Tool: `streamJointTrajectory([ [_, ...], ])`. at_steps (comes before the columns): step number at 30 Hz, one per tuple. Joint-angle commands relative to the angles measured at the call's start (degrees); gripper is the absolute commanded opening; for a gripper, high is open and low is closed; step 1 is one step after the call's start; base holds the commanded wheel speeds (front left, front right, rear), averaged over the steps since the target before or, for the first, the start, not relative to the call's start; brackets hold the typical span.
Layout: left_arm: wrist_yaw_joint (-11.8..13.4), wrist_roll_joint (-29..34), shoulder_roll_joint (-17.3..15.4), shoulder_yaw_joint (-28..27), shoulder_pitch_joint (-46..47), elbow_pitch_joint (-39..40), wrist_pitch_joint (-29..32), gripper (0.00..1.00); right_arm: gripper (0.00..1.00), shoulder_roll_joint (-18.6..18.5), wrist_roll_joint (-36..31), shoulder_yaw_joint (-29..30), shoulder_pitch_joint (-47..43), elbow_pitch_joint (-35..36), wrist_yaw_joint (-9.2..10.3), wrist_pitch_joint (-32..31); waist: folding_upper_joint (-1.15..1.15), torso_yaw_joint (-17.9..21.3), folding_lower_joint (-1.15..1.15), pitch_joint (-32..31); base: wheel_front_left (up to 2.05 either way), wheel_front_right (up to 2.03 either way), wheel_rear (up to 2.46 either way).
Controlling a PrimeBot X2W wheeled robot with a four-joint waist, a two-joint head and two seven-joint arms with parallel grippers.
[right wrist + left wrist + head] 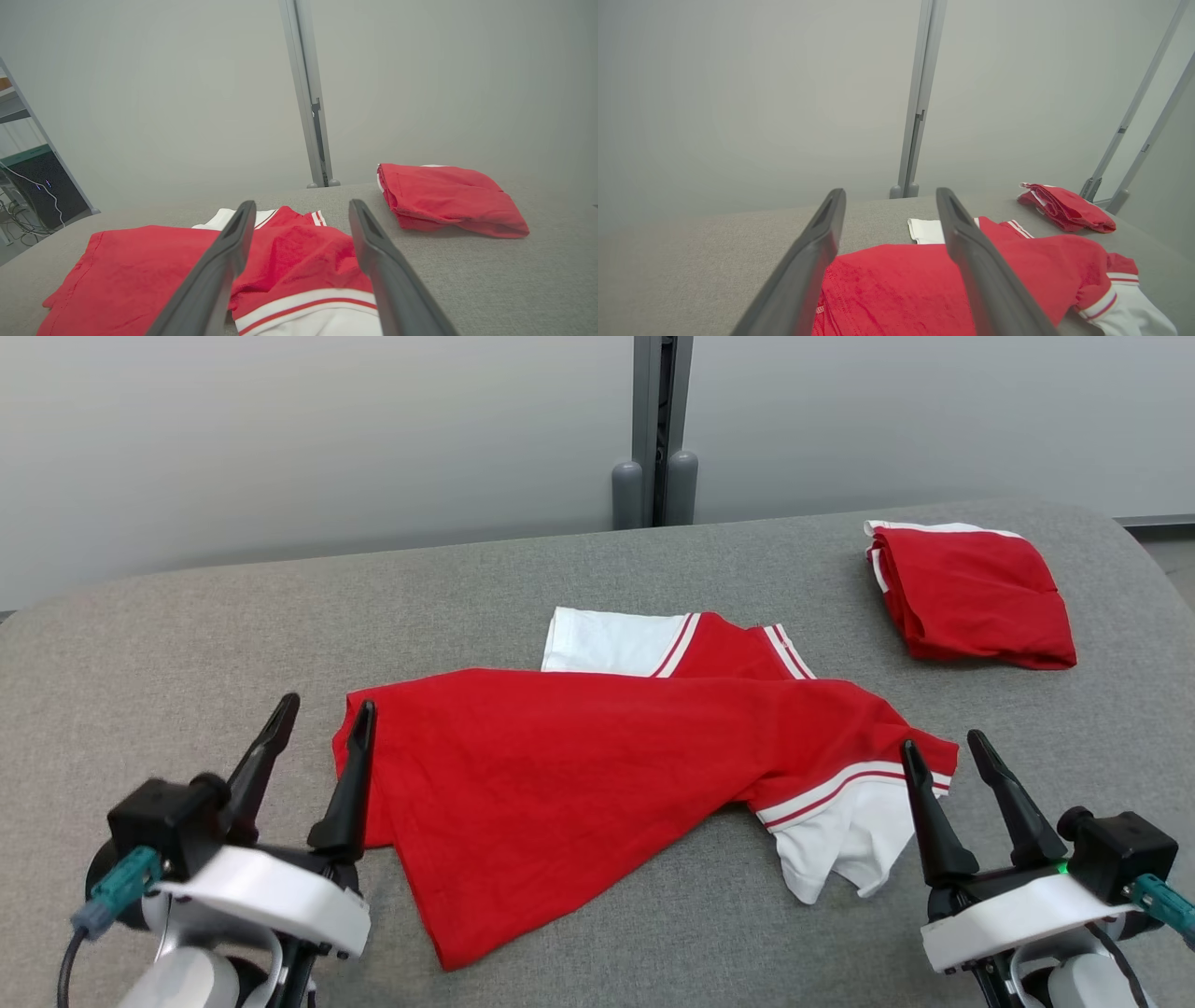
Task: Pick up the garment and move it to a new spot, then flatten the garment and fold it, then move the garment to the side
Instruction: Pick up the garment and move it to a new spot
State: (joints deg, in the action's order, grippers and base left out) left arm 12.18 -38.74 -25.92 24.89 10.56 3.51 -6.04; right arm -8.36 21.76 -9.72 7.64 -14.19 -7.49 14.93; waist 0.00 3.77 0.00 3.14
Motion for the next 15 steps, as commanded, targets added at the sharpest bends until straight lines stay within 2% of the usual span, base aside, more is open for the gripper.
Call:
streamJointTrajectory([
  [1, 0.80, 0.27, -0.05, -0.58, -1.32, 0.20, -1.00, 1.00, 1.00, -0.01, -0.30, 0.45, -0.69, 0.52, -0.02, 0.30, 0.00, 0.08, 0.00, -0.15, 0.00, 0.00, 0.00],
  [6, 3.39, 0.03, 1.09, -1.16, -7.93, -0.48, -4.81, 1.00, 1.00, 0.18, -1.04, 1.98, -2.50, 2.51, -0.02, 0.30, 0.00, 0.23, 0.00, -0.63, 0.00, 0.00, 0.00],
  [9, 4.05, 0.24, 2.66, -0.57, -9.71, -1.00, -6.06, 1.00, 1.00, 1.27, -1.25, 4.62, -4.71, 4.35, -0.02, 0.26, 0.00, -0.58, 0.00, -1.26, 0.00, 0.00, 0.00],
  [15, 4.42, 3.58, 5.01, -1.91, -10.88, -0.62, -8.78, 1.00, 1.00, 1.74, -3.23, 4.77, -6.41, 6.85, -0.02, 0.26, 0.00, -0.65, 0.00, -2.15, 0.00, 0.00, 0.00],
])
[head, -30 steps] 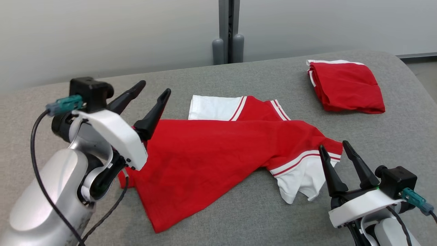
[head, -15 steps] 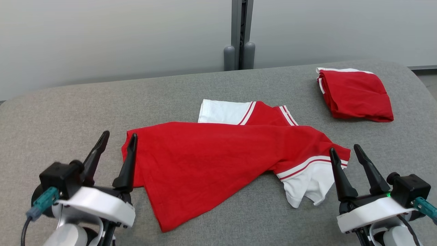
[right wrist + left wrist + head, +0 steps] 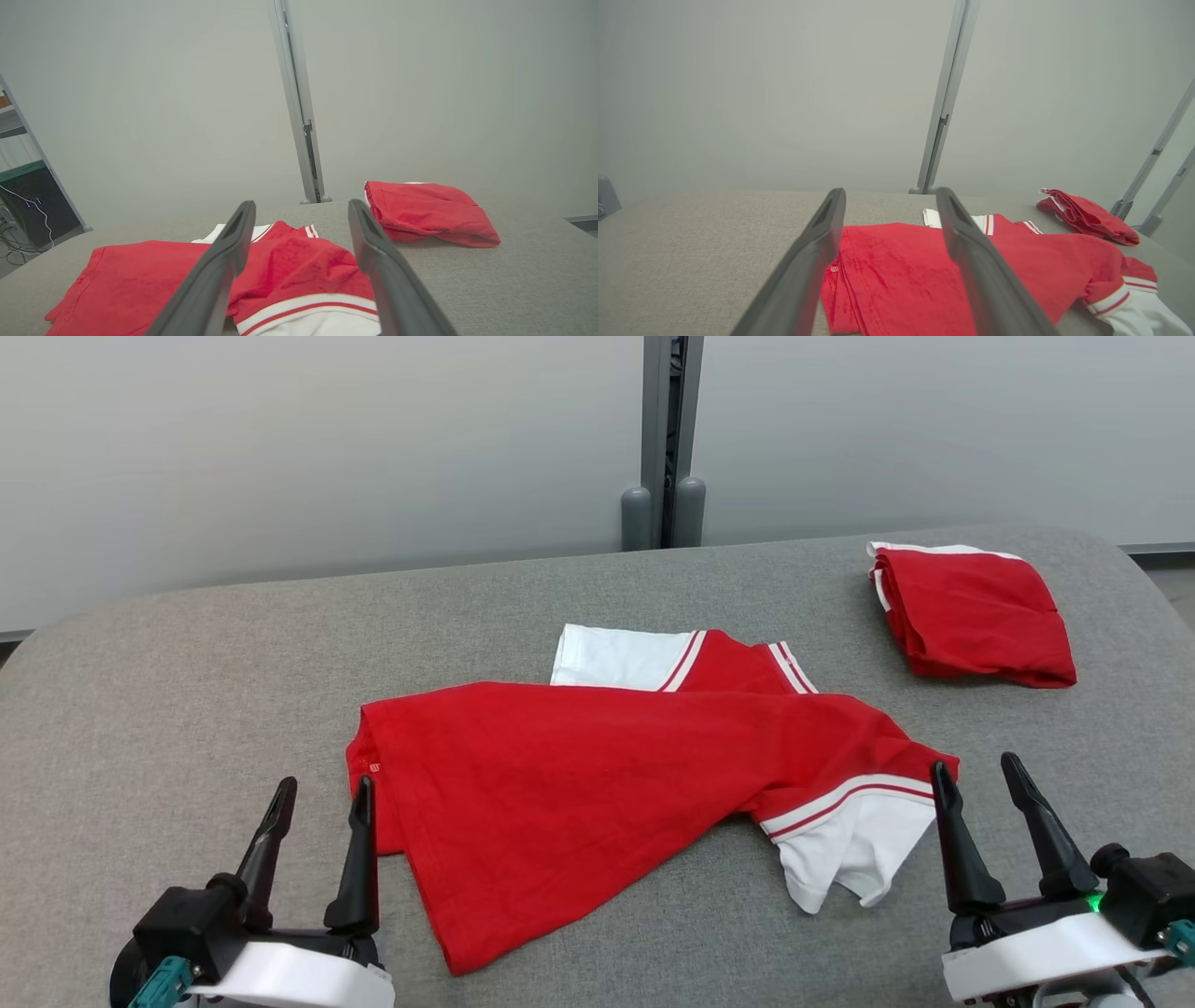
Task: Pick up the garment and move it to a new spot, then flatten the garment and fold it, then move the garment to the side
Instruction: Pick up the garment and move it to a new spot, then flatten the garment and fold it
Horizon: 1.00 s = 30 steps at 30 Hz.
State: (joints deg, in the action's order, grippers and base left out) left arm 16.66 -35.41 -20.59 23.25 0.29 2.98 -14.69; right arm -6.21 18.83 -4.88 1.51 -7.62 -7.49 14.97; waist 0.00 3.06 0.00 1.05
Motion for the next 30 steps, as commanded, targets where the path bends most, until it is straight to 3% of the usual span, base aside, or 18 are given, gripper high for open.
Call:
streamJointTrajectory([
  [1, -0.13, 1.01, -0.05, -0.70, -1.04, -0.09, -0.32, 1.00, 1.00, -0.46, -0.56, -0.24, -0.16, 0.77, -0.02, 0.22, 0.00, 0.13, 0.00, -0.21, 0.00, 0.00, 0.00],
  [12, -3.27, 8.67, 4.48, -6.00, -4.58, -0.84, -0.52, 1.00, 1.00, 0.01, -3.92, 2.24, -0.58, 2.71, -0.02, 0.22, 0.00, 0.12, 0.00, -0.79, 0.00, 0.00, 0.00],
  [30, -9.20, 13.38, 9.77, -10.89, -6.15, -2.99, -0.53, 1.00, 1.00, 0.71, -4.39, 2.42, -0.01, 2.48, -0.02, 0.22, 0.00, 0.16, 0.00, -0.62, 0.00, 0.00, 0.00],
])
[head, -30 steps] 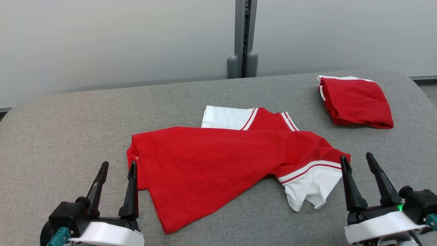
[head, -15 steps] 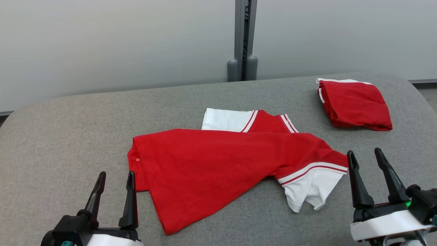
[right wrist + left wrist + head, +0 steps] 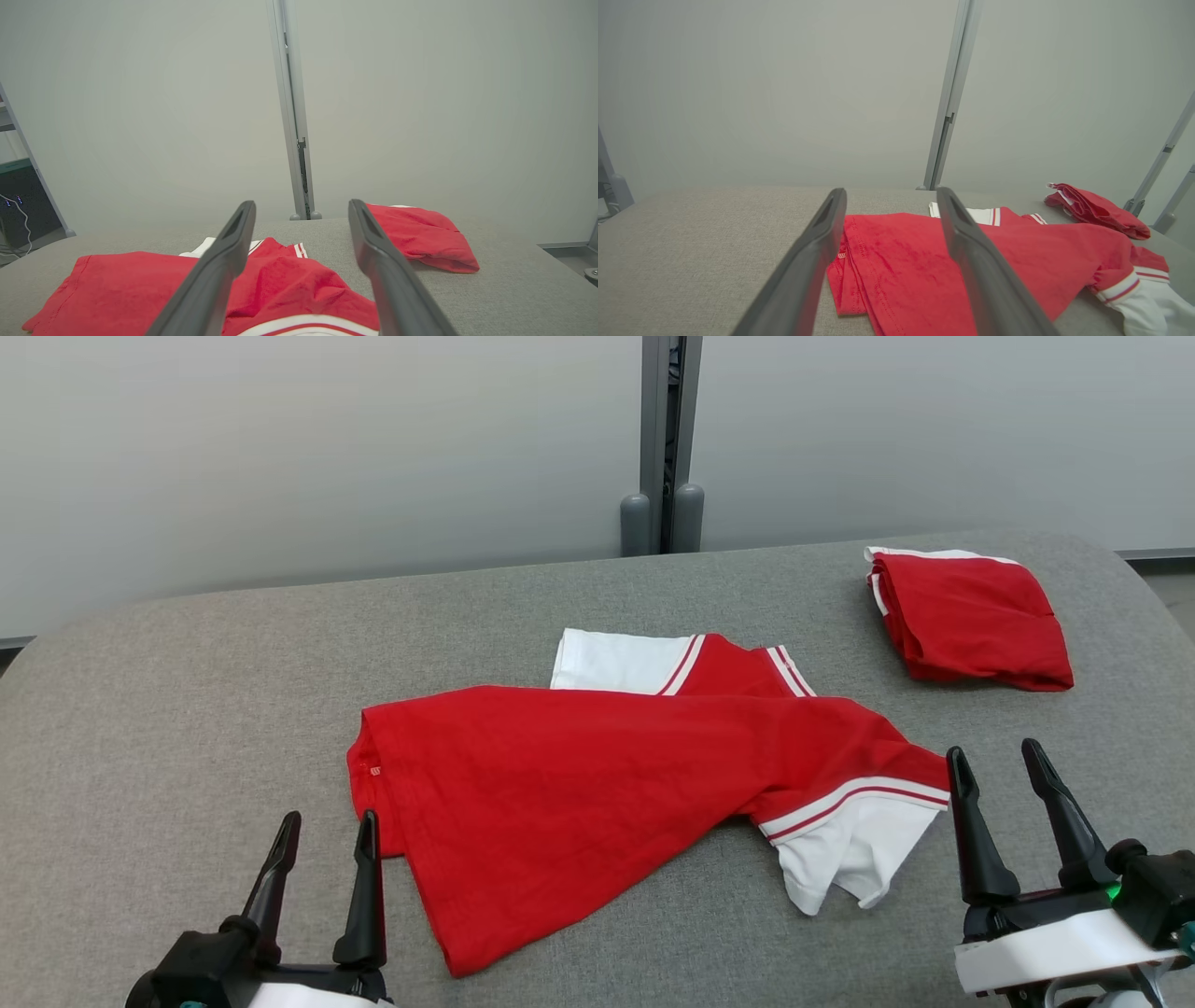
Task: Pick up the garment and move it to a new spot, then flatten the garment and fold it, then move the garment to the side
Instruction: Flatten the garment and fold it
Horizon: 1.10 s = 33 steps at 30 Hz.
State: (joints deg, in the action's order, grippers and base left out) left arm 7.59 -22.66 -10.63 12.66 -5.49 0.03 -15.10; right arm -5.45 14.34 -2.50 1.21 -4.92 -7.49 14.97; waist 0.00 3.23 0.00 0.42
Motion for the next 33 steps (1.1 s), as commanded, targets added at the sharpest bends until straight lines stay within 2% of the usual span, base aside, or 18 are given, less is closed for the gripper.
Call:
streamJointTrajectory([
  [1, -0.41, 0.80, -0.11, -0.47, -0.40, -0.15, -0.12, 1.00, 1.00, -0.04, 0.14, 0.09, 0.31, -0.28, -0.02, 0.22, 0.00, -0.01, 0.00, 0.01, 0.00, 0.00, 0.00],
  [16, -2.14, 2.07, 1.33, -1.81, -0.08, -1.58, -0.09, 1.00, 1.00, 0.20, 0.39, 0.09, 0.12, -1.46, -0.02, -0.40, 0.00, 0.01, 0.00, -0.04, 0.00, 0.00, 0.00],
  [29, -3.09, 2.45, 2.32, -2.14, 0.81, -2.88, -0.09, 1.00, 1.00, 1.13, 2.80, 0.77, 0.11, -12.05, -0.02, -18.97, 0.00, -0.29, 0.00, 0.02, 0.00, 0.00, 0.00],
  [33, -3.38, 2.53, 2.59, -2.15, 1.04, -3.22, -0.09, 1.00, 1.00, 1.50, 3.44, 0.72, 0.87, -13.79, -0.02, -22.31, 0.00, -0.59, 0.00, 0.19, 0.00, 0.00, 0.00],
])
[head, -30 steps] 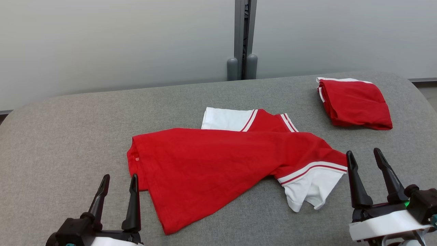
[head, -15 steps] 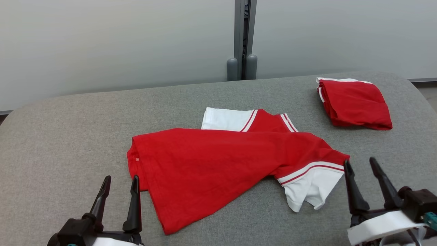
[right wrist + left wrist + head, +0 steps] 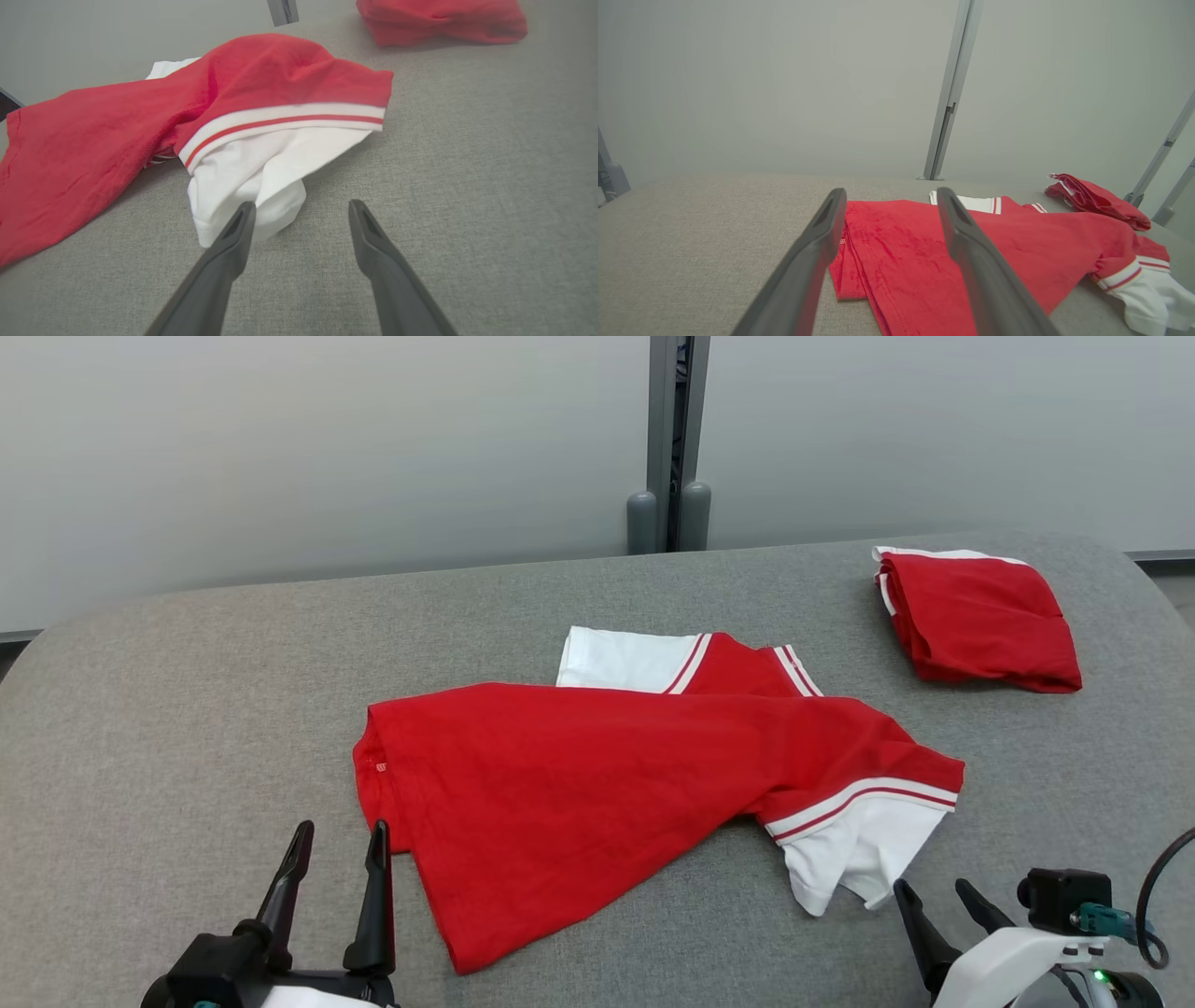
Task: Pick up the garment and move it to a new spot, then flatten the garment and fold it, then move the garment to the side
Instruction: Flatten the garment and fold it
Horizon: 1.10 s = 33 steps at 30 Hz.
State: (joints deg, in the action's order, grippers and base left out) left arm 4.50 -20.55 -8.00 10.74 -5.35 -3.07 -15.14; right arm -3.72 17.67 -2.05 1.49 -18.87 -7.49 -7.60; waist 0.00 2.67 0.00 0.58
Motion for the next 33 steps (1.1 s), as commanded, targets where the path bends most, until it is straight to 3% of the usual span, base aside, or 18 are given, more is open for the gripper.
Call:
streamJointTrajectory([
  [1, -0.39, 0.48, 0.05, -0.18, 1.04, -0.20, -0.05, 1.00, 1.00, -0.04, 0.07, 0.36, 0.84, -0.12, -0.02, -0.39, 0.00, -0.20, 0.00, 0.11, 0.00, 0.00, 0.00],
  [11, -1.20, 0.87, 0.70, -0.41, 1.61, -0.84, -0.05, 1.00, 1.00, 0.66, -0.38, 0.38, 3.12, -3.26, -0.02, -6.00, 0.00, -2.44, 0.00, 0.68, 0.00, 0.00, 0.00],
  [19, -1.89, 1.30, 1.32, -0.98, 1.82, -1.33, -0.05, 1.00, 1.00, 0.64, 0.55, 0.61, 4.13, -4.26, -0.02, -6.17, 0.00, -3.95, 0.00, 0.97, 0.00, 0.00, 0.00],
  [20, -1.98, 1.39, 1.41, -1.06, 1.86, -1.36, -0.05, 1.00, 0.34, 0.63, 0.58, 0.77, 4.26, -4.37, -0.02, -5.74, 0.00, -4.06, 0.00, 1.00, 0.00, 0.00, 0.00],
  [21, -1.94, 1.39, 1.47, -1.14, 1.91, -1.39, -0.05, 1.00, 0.00, 0.67, 0.68, 0.66, 4.25, -4.65, -0.02, -5.67, 0.00, -4.12, 0.00, 1.04, 0.00, 0.00, 0.00],
  [28, -2.32, 1.74, 1.89, -1.62, 1.97, -1.69, -0.05, 1.00, 0.00, 0.65, 1.20, -0.09, 4.76, -5.06, -0.02, -6.72, 0.00, -3.64, 0.00, 1.16, 0.00, 0.00, 0.00],
  [33, -2.53, 1.99, 2.09, -1.74, 2.03, -1.87, -0.05, 1.00, 0.00, 0.60, 4.31, -1.21, 3.19, -2.17, -0.02, -11.11, 0.00, -2.42, 0.00, 1.11, 0.00, 0.00, 0.00],
])
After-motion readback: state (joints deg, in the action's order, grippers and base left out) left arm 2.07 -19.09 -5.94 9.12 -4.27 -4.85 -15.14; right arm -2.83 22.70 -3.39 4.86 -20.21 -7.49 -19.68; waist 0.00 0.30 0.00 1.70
